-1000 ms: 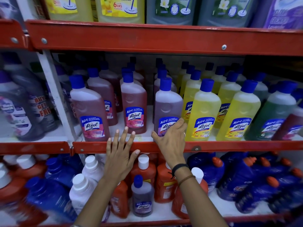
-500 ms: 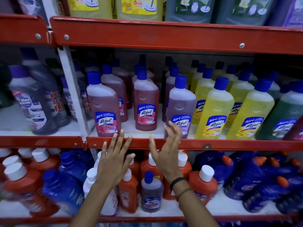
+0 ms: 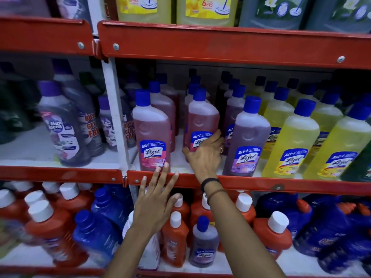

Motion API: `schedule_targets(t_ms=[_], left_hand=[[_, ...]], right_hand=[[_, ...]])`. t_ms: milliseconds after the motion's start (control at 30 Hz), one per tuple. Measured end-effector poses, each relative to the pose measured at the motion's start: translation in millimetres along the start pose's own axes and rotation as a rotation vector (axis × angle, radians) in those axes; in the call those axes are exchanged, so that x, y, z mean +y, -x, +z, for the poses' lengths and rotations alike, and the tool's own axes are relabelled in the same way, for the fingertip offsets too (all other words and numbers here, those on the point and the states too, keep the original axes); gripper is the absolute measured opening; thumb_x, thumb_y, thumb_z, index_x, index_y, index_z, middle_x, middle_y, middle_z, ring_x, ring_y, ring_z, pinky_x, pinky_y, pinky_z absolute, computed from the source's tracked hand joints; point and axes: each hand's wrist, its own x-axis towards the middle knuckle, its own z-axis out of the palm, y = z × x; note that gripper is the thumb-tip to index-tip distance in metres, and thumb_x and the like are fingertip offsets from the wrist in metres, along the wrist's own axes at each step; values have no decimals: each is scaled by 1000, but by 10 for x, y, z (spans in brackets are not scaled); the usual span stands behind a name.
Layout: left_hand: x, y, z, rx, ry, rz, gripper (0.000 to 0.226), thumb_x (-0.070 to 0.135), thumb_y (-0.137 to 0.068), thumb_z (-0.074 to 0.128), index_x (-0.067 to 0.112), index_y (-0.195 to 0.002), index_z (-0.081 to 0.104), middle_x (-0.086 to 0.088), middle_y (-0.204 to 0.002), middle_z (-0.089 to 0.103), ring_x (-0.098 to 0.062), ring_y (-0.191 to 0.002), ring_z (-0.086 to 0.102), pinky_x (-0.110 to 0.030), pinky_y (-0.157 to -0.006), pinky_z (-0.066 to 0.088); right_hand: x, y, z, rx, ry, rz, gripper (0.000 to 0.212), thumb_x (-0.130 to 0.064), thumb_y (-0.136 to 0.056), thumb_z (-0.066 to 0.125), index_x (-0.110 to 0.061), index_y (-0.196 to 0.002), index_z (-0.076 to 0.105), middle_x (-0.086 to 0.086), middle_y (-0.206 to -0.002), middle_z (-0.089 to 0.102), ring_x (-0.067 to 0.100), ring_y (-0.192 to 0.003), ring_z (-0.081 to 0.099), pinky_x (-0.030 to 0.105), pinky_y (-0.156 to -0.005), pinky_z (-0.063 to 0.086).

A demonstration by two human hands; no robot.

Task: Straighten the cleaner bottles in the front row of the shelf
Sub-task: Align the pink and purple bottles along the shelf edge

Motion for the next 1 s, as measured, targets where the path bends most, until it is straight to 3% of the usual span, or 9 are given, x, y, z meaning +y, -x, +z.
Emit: schedule_targets(t_ms=[100,300,500,767,867,933,1000], left_hand=[[8,3,-8,2,-8,1,56,55,-97,11,36,-149,4,9,-159,-13,-11,-146,-10,-38,-115,-8],[17,5,-12,19,8,5,60,54,-95,24,35,-149,6,9,-159,-13,-11,-146,-10,-37,-115,-10],[14,7,-11,18,16,6,62,55,-95,24,35,-149,3,9,-159,-15,-12,-146,-10,-36,-115,-12],[22,19,-11,-9,33,9,64,55,-94,27,34,-149,3,8,-159,-15,-18,-147,2,-40,-115,-3],[36,28,-43,-23,59,3,63,55,-95,26,34,-149,2,8,-159,-15,-17,-147,0,-38,-115,-7],[68,33,-113,-14,128,8,62,53,-96,26,34,-149,1,8,-159,-13,-14,-147,-7,-38,-118,-6],[173,17,-229,35,381,45,61,43,-97,34,31,-149,4,7,-160,-8,-10,-146,-10,-27,-118,-7]], right_hand=[[-2,45,-28,18,9,-4,121,-51,-59,79,4,-143,12,25,-136,40,40,-119,47,43,-89,49],[44,235,-157,35,55,-45,113,-51,-61,76,2,-140,16,24,-132,42,38,-116,48,42,-94,45],[55,416,-251,48,42,-49,111,-50,-60,76,1,-139,17,21,-127,43,37,-112,49,42,-83,51],[47,499,-319,16,29,-46,113,-49,-60,78,2,-139,16,23,-129,42,40,-116,48,46,-86,52],[63,511,-341,5,3,-58,112,-50,-62,78,0,-140,14,23,-131,41,39,-117,47,47,-89,52],[150,523,-331,-1,-70,-97,109,-53,-66,76,-2,-141,15,22,-133,40,39,-119,47,48,-94,50],[263,549,-330,-49,-363,-93,102,-61,-71,68,-6,-141,19,19,-137,40,33,-123,47,48,-101,45]])
